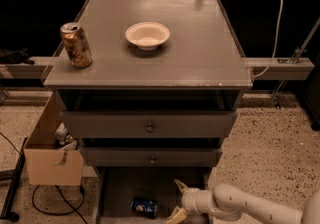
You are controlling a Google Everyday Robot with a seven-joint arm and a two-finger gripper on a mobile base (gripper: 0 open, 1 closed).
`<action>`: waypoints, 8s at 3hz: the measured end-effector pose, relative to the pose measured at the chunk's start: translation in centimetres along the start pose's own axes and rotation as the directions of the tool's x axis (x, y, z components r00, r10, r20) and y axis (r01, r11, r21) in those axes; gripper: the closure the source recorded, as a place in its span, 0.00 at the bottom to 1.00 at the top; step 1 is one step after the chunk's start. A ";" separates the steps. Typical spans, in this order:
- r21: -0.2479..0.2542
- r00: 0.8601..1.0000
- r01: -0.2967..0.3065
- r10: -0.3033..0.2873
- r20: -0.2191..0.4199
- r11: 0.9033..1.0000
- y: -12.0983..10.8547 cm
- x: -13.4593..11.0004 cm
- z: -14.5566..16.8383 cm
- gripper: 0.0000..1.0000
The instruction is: Pick pepsi can from bottom drawer and place on counter
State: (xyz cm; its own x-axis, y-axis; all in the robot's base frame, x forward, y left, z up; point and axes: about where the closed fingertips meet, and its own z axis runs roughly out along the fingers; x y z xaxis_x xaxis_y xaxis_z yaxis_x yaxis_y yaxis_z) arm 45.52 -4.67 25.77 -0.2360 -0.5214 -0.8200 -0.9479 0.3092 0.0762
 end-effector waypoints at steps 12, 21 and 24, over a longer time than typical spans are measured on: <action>-0.038 0.993 -0.118 0.118 -0.020 0.992 1.4 5.1 13.5 0.82; -0.080 1.000 -0.015 0.014 -0.014 0.997 4.5 -5.7 -6.9 1.00; 0.086 0.971 0.219 -0.226 0.079 0.972 10.7 -16.2 -21.6 1.00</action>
Offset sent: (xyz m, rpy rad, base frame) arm 0.0026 0.0102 -0.0123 0.0199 0.0190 -0.0374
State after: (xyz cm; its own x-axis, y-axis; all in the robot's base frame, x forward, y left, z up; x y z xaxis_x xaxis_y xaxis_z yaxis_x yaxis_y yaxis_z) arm 34.62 -10.08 52.12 0.0019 -0.5134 -0.8581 -0.9546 0.2547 -0.1545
